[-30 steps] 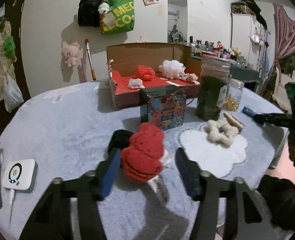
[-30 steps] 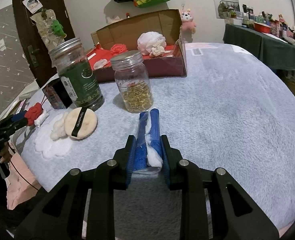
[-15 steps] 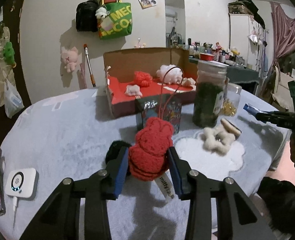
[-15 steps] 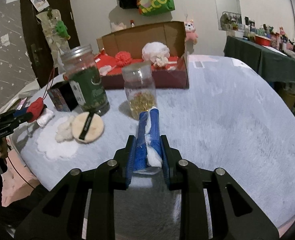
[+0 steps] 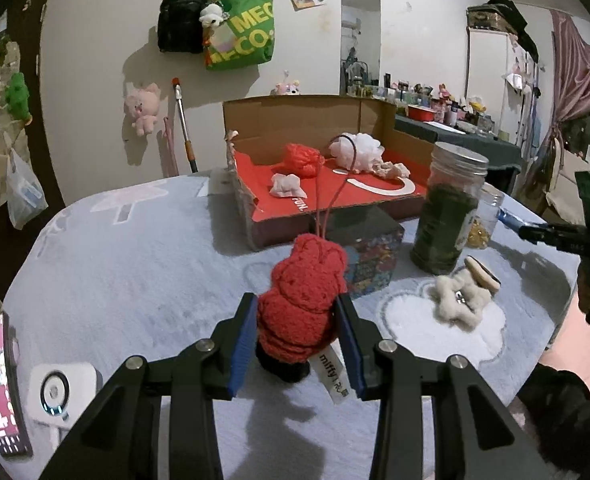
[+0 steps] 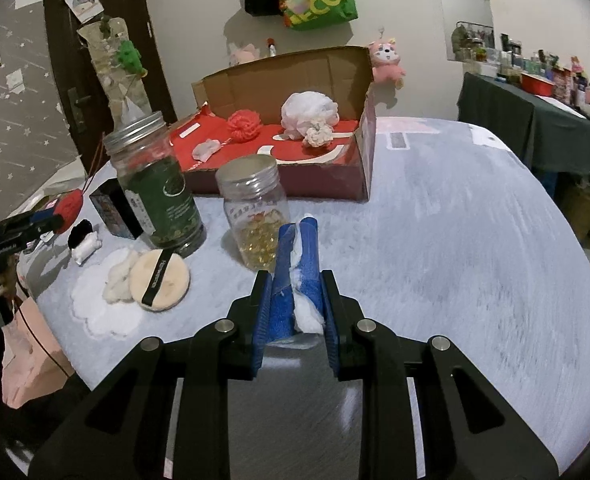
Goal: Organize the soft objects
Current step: 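Carry the red knit pouch and blue tube with both tools toward the red box, then lower both items into the box and open both tools to release them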
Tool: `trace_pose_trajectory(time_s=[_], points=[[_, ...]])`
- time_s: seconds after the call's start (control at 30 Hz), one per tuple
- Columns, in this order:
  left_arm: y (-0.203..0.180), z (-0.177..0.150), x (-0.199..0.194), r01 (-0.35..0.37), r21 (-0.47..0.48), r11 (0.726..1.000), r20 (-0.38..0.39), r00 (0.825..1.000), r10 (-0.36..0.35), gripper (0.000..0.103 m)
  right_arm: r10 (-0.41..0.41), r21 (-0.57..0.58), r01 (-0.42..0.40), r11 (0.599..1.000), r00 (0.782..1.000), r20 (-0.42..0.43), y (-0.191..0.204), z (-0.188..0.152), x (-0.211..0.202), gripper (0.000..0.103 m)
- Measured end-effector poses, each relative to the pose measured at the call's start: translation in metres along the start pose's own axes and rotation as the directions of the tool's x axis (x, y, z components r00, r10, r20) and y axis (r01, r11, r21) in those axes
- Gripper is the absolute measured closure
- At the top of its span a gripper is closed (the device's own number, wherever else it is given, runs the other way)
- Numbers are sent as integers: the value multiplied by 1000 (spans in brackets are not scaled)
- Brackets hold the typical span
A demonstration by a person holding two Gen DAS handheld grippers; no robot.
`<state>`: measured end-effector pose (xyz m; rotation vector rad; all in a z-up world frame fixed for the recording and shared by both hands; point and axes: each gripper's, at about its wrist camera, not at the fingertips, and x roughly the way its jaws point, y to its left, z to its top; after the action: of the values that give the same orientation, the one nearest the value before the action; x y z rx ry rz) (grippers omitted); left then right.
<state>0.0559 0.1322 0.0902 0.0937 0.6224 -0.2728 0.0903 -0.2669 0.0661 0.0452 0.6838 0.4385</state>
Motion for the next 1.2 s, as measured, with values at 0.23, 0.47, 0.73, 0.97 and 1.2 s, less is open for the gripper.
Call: trace_pose_trajectory(time_s=[0.23,0.47,0.73,0.97,1.2], points=[[18,12,21,-3,22,1000,-45,999,4,62,27,-59,-29,998,999,-35,-9,23,17,80],[31,29,42,8,63,998,-73,997,-4,62,51,-78,-55,995,997,-55,-19,45,28,80],[26,52,56,31,108,994,-78,997,-23,62,109,-90,-116,989,991,-73,-21,67,39,80],[14,81,70,63,126,990,-80,995,-53,62,151,-102,-159,982,985,-82,-14,91,50,80],[-7,115,97,90,127,988,-122,990,-74,62,181,-106,-192,976,977,-109,-5,118,68,80]])
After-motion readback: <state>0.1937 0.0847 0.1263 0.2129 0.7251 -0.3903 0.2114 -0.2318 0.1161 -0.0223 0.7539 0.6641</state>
